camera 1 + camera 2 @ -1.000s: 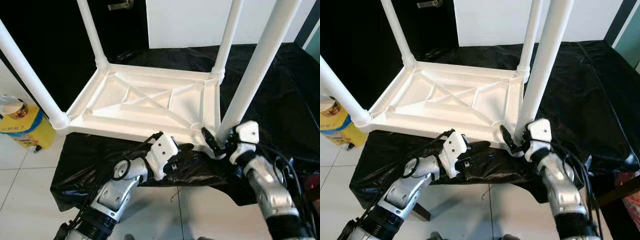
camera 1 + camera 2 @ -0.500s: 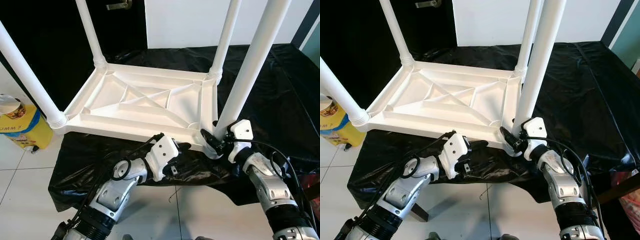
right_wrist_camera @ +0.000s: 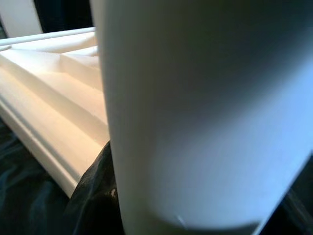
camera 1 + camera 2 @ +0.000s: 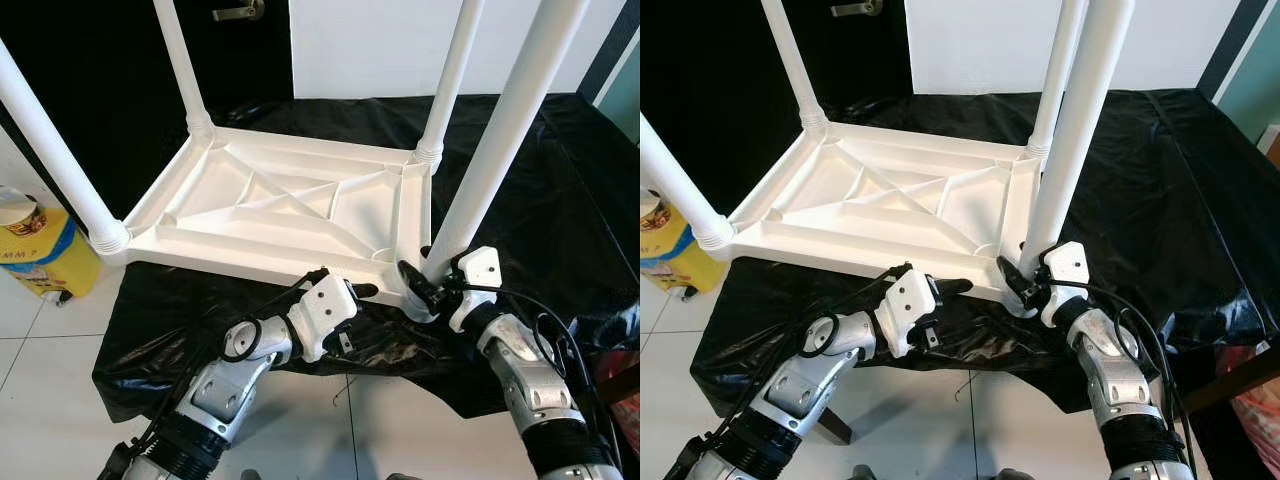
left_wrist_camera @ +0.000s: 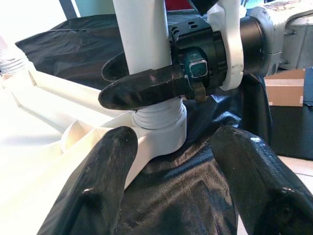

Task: Building children table

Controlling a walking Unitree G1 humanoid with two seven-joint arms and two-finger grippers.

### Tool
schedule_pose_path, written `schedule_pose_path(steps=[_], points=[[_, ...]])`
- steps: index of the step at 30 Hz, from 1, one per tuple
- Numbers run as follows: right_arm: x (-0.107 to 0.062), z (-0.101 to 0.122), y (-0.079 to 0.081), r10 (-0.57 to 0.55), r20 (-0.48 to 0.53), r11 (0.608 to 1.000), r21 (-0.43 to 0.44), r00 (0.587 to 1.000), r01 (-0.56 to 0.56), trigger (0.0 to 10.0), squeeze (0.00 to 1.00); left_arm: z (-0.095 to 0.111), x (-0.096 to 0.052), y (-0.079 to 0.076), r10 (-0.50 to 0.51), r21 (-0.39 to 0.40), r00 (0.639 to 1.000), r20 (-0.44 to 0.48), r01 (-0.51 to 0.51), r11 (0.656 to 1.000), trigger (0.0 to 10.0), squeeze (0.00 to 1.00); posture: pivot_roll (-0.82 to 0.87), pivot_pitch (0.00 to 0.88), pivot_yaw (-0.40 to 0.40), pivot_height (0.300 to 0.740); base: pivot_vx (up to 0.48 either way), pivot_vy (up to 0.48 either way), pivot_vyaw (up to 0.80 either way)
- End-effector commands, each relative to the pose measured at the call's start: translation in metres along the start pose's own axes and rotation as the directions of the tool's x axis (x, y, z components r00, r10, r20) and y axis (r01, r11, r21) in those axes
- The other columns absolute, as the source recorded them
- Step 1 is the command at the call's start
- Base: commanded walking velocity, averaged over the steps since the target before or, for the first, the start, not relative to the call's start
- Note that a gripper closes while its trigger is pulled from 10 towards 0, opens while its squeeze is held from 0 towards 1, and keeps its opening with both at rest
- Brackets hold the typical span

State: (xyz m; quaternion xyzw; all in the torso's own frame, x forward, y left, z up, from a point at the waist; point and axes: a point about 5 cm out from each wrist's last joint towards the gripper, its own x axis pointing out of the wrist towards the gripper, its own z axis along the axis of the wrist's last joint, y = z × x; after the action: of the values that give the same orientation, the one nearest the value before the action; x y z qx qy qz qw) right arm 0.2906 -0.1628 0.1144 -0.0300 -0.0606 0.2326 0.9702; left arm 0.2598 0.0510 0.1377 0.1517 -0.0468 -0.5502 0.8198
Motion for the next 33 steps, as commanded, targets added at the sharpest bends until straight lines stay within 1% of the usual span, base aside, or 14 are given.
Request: schedule_pose_path(steps=[1,2,5,7,8,11,16,17,18,19,21,22,23,33], points=[[-0.002,-0.008,0.007,0.007,-0.036,1.000,0.022,0.999,-0.006,10.0,0.00,-0.001,0.001,-0.002,-0.016,0.012,1.000,-0.010,0.016,1.000,10.0,0.00,-0.05,0.033,-0.041,0.740,0.000,0.000,0.00],[-0.002,-0.010,0.009,-0.032,-0.043,0.999,0.023,0.999,0.033,10.0,0.00,-0.001,0.001,-0.002,-0.013,0.013,1.000,-0.012,0.013,1.000,10.0,0.00,-0.05,0.036,-0.045,0.740,0.000,0.000,0.00],[-0.002,-0.010,0.010,-0.065,-0.047,0.998,0.024,0.997,0.066,10.0,0.00,-0.002,0.001,-0.002,-0.009,0.015,1.000,-0.014,0.009,1.000,10.0,0.00,-0.05,0.036,-0.047,0.740,0.000,0.000,0.00],[-0.003,-0.013,0.011,-0.154,-0.064,0.987,0.031,0.986,0.156,10.0,0.00,-0.002,0.000,-0.002,0.000,0.017,1.000,-0.015,0.000,1.000,10.0,0.00,-0.04,0.040,-0.061,0.740,0.000,0.000,0.00],[-0.003,-0.013,0.011,-0.154,-0.064,0.987,0.031,0.986,0.156,10.0,0.00,-0.002,0.000,-0.002,0.000,0.017,1.000,-0.015,0.000,1.000,10.0,0.00,-0.04,0.040,-0.061,0.740,0.000,0.000,0.00],[-0.007,-0.016,0.014,-0.286,-0.089,0.957,0.026,0.954,0.289,10.0,0.00,-0.001,-0.001,-0.002,0.018,0.022,1.000,-0.016,-0.017,1.000,10.0,0.00,-0.03,0.045,-0.078,0.740,0.000,0.000,0.00],[-0.011,-0.018,0.014,-0.374,-0.101,0.925,0.034,0.922,0.378,10.0,0.00,-0.001,-0.001,-0.001,0.027,0.029,0.999,-0.018,-0.026,0.999,10.0,0.00,-0.02,0.049,-0.089,0.740,0.000,0.000,0.00],[-0.014,-0.019,0.015,-0.424,-0.107,0.902,0.042,0.899,0.430,10.0,0.00,-0.001,-0.002,0.000,0.032,0.034,0.999,-0.017,-0.031,0.999,10.0,0.00,-0.02,0.051,-0.093,0.740,0.000,0.000,0.00],[-0.014,-0.019,0.015,-0.424,-0.107,0.902,0.042,0.899,0.430,10.0,0.00,-0.001,-0.002,0.000,0.032,0.034,0.999,-0.017,-0.031,0.999,10.0,0.00,-0.02,0.051,-0.093,0.740,0.000,0.000,0.00],[-0.016,-0.019,0.015,-0.464,-0.109,0.881,0.045,0.879,0.471,10.0,0.00,0.000,-0.002,0.002,0.038,0.040,0.999,-0.017,-0.037,0.999,10.0,0.00,-0.01,0.049,-0.100,0.740,0.000,0.000,0.00],[-0.017,-0.019,0.015,-0.498,-0.112,0.862,0.048,0.860,0.505,10.0,0.00,0.001,-0.002,0.004,0.045,0.044,0.999,-0.016,-0.044,0.998,10.0,0.00,-0.01,0.049,-0.102,0.740,0.000,0.000,0.00],[-0.017,-0.019,0.015,-0.498,-0.112,0.862,0.048,0.860,0.505,10.0,0.00,0.001,-0.002,0.004,0.045,0.044,0.999,-0.016,-0.044,0.998,10.0,0.00,-0.01,0.049,-0.102,0.740,0.000,0.000,0.00],[-0.018,-0.019,0.015,-0.521,-0.117,0.847,0.056,0.846,0.529,10.0,0.00,0.002,-0.002,0.005,0.051,0.048,0.999,-0.015,-0.050,0.998,10.0,0.00,-0.01,0.047,-0.102,0.740,0.000,0.000,0.00],[-0.015,-0.014,0.019,-0.537,-0.106,0.835,0.068,0.837,0.545,10.0,0.00,0.002,-0.002,0.006,0.052,0.051,0.999,-0.014,-0.051,0.997,10.0,0.00,-0.02,0.047,-0.089,0.740,0.000,0.000,0.00]])
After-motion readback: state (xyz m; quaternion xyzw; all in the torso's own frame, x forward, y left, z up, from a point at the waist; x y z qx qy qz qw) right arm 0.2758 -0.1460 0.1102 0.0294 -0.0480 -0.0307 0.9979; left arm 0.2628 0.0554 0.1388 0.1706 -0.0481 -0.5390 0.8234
